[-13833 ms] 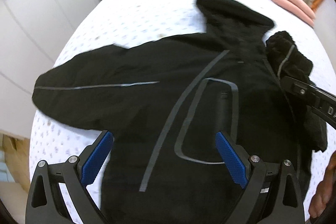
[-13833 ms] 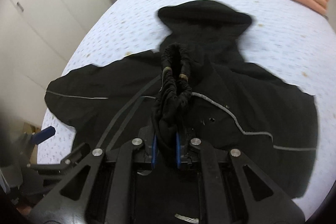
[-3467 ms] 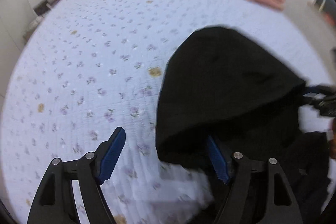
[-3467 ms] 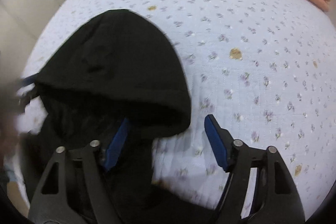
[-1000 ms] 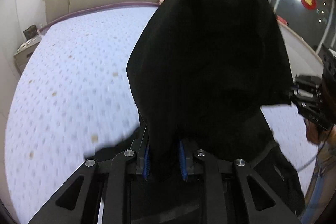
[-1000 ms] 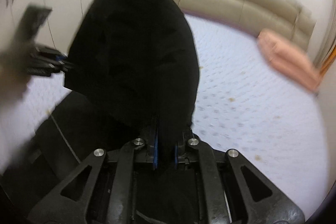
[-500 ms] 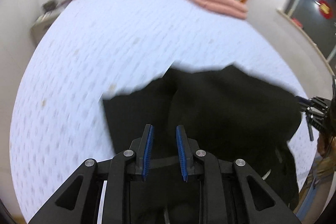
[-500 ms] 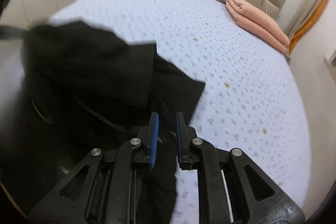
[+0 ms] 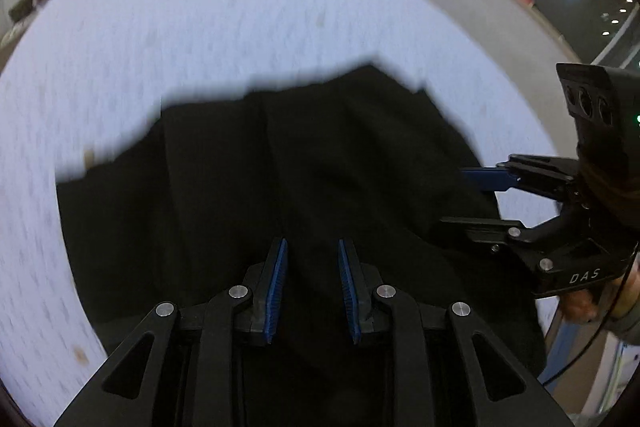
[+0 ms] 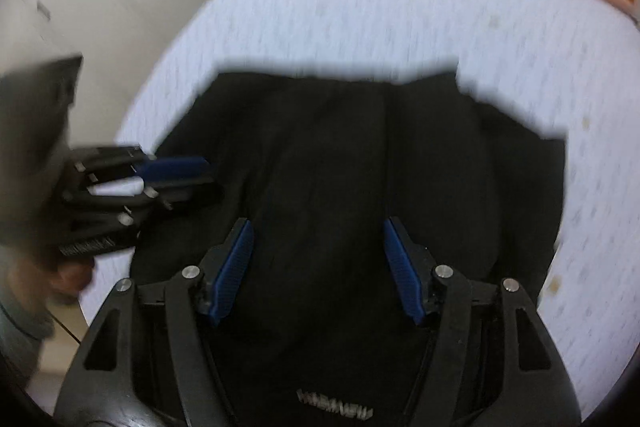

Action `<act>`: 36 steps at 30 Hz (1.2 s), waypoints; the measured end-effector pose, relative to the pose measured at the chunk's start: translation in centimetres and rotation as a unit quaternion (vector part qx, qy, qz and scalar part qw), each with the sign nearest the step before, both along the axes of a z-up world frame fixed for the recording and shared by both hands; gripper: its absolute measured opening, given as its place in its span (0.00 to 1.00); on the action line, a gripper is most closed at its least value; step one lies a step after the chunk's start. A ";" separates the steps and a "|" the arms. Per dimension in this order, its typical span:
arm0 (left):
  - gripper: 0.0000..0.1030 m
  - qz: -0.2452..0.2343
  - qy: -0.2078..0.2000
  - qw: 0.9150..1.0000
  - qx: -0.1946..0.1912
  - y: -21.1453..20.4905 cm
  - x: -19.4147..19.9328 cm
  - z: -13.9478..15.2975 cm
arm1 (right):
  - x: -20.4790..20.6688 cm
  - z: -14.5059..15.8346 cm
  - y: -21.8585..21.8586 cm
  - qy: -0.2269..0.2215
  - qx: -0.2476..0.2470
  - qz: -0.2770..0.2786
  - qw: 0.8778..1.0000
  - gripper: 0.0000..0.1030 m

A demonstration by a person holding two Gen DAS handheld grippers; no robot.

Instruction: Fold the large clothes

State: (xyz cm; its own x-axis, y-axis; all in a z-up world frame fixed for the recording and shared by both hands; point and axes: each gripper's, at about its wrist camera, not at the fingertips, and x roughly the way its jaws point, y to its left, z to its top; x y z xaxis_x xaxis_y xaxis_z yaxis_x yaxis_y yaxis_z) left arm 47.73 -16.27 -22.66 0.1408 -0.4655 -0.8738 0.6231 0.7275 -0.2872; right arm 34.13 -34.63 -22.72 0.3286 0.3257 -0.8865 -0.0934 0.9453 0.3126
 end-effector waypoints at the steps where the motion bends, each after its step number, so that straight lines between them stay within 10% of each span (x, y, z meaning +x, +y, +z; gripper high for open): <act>1: 0.26 0.010 0.018 0.999 0.024 0.4 -1.4 -2.4 | -1.6 -2.4 0.7 0.035 -0.007 0.016 0.999 0.61; 3: 0.26 0.027 0.039 0.998 0.040 1.1 -2.7 -5.5 | -3.4 -6.1 1.5 0.081 -0.012 0.022 0.996 0.61; 8: 0.25 0.072 0.021 0.997 0.019 1.5 -3.6 -6.1 | -4.2 -7.8 3.3 0.037 -0.054 0.023 0.998 0.66; 15: 0.31 0.078 -0.020 0.997 0.014 2.5 -5.6 -0.1 | -4.7 -1.8 0.2 0.010 -0.001 0.024 1.000 0.66; 19: 0.45 0.065 -0.023 0.996 -0.052 2.8 -8.0 3.1 | -4.4 1.1 -3.0 -0.036 0.000 -0.027 0.999 0.66; 25: 0.46 0.082 0.013 0.995 -0.047 1.6 -8.3 -2.0 | -2.5 -5.1 -3.2 0.013 -0.036 -0.059 0.998 0.33; 28: 0.45 0.096 0.046 0.993 -0.042 1.9 -7.9 -5.8 | -3.0 -9.1 -4.3 0.035 0.008 -0.078 0.996 0.32; 36: 0.46 0.071 -0.007 0.995 -0.072 4.1 -11.1 -3.0 | -3.7 -7.7 -3.6 0.007 0.024 -0.085 0.996 0.36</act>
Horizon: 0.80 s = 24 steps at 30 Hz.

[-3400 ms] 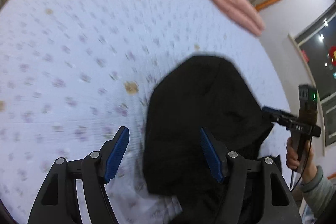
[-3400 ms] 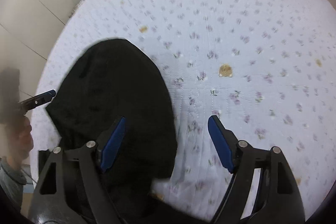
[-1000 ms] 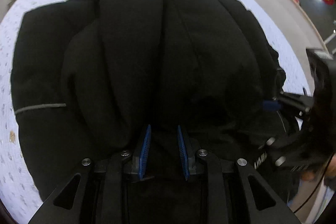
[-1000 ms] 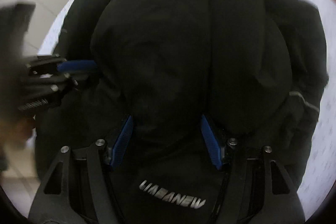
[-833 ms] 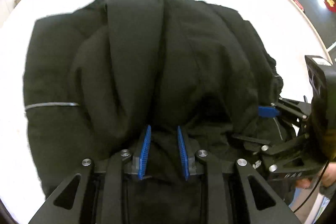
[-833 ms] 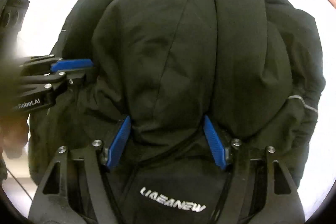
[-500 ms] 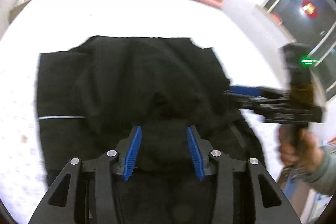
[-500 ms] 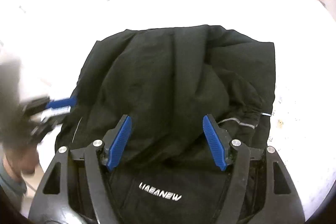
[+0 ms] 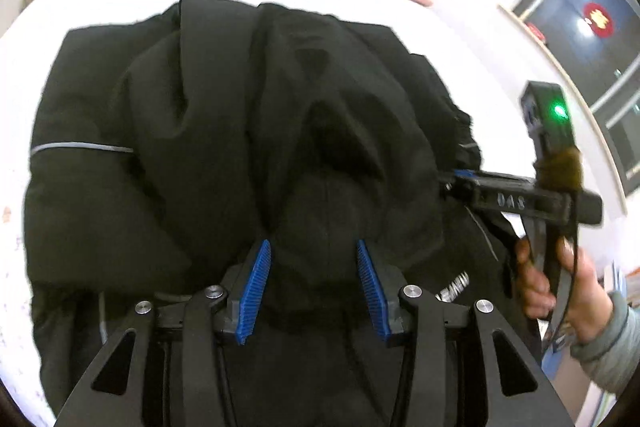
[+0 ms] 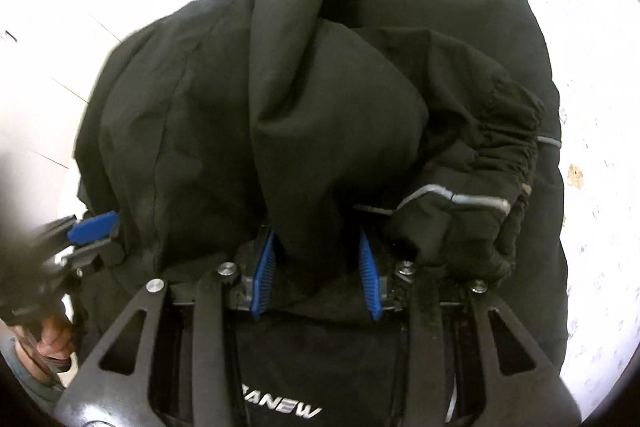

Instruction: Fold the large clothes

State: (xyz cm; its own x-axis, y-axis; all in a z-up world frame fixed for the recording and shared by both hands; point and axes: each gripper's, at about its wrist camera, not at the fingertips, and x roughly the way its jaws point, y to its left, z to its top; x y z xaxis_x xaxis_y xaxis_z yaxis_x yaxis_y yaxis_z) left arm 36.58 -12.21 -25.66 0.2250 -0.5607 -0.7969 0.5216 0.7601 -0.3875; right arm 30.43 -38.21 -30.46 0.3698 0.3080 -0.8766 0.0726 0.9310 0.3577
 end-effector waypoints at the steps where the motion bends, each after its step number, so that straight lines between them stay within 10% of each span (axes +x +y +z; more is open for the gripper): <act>1: 0.46 -0.003 -0.011 1.000 -0.003 0.9 -0.8 0.8 | -0.9 0.3 0.3 -0.002 0.010 -0.003 1.000 0.36; 10: 0.46 0.063 -0.098 0.993 -0.009 11.2 -6.8 6.9 | -11.4 7.3 -1.7 -0.074 0.023 -0.038 0.996 0.47; 24: 0.59 0.163 -0.075 0.982 0.066 22.0 -25.1 9.8 | -33.0 12.8 -4.1 -0.061 -0.060 -0.109 0.990 0.64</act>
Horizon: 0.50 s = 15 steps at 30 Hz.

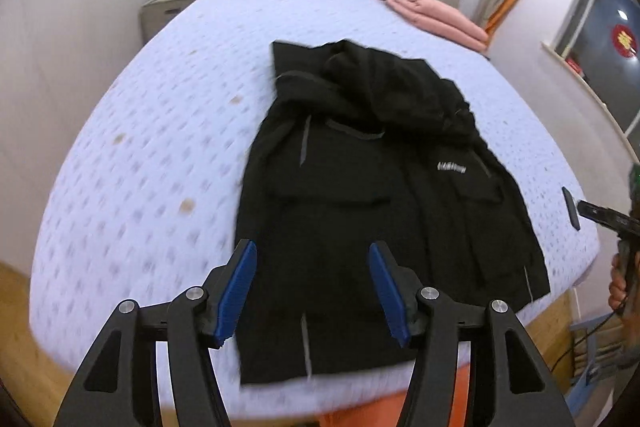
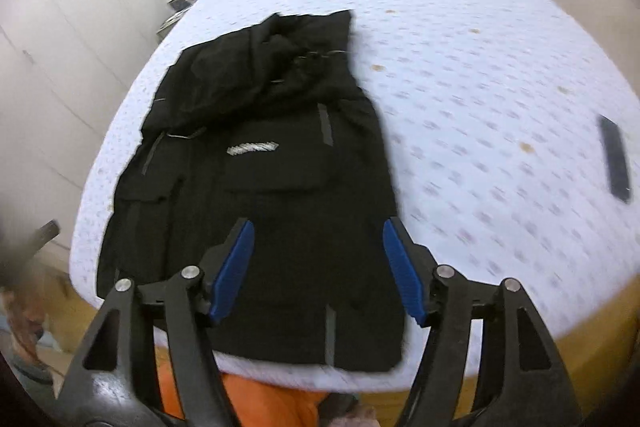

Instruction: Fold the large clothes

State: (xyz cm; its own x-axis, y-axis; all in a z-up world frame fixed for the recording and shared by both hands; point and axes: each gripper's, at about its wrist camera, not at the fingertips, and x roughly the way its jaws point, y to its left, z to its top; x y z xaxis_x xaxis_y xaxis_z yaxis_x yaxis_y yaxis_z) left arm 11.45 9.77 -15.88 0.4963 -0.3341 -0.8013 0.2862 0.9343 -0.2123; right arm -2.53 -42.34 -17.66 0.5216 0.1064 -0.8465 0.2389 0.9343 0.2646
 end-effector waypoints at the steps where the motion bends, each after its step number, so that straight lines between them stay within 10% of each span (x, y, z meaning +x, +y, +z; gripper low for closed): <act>1: 0.59 0.006 0.002 1.000 0.000 0.2 -0.4 -0.2 | -1.1 -0.1 -0.5 0.001 -0.001 -0.013 1.000 0.64; 15: 0.59 0.054 0.074 0.996 -0.012 4.1 -3.6 -4.9 | -7.7 -3.3 -3.8 0.034 0.039 -0.090 0.995 0.64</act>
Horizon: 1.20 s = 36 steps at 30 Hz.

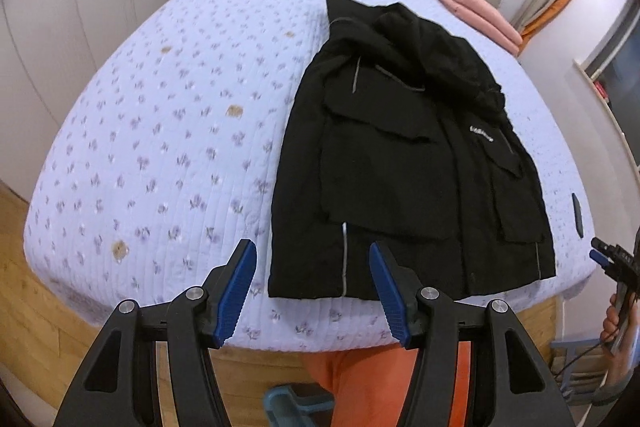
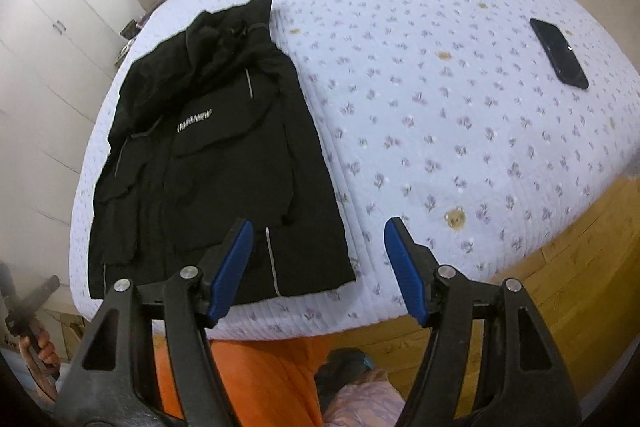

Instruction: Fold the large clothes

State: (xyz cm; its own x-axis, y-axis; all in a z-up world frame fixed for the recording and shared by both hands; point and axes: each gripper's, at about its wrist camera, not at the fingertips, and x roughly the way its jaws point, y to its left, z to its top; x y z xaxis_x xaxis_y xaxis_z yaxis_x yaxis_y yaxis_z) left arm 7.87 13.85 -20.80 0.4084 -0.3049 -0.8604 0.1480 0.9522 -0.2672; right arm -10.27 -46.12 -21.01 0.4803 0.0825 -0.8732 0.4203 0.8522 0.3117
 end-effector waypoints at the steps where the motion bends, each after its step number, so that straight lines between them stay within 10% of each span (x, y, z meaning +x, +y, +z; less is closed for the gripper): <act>1: 0.59 0.001 0.005 1.000 -0.001 0.0 0.0 -0.4 | 0.0 -0.4 0.1 0.004 0.000 0.002 1.000 0.64; 13: 0.59 0.021 0.058 0.998 -0.002 0.6 1.3 -5.6 | 0.5 -7.3 1.2 0.067 0.025 0.015 0.997 0.64; 36: 0.59 0.023 0.118 0.989 -0.088 -0.3 4.9 -11.4 | 3.1 -10.8 2.6 0.083 0.041 0.050 0.994 0.69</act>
State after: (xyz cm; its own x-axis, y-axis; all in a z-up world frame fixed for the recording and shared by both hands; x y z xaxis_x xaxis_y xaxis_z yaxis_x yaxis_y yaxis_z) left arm 12.76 13.55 -32.19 0.2200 -0.4443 -0.8684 0.0190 0.8920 -0.4516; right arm -7.15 -43.55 -31.80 0.3158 0.1957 -0.9284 0.3867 0.8670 0.3142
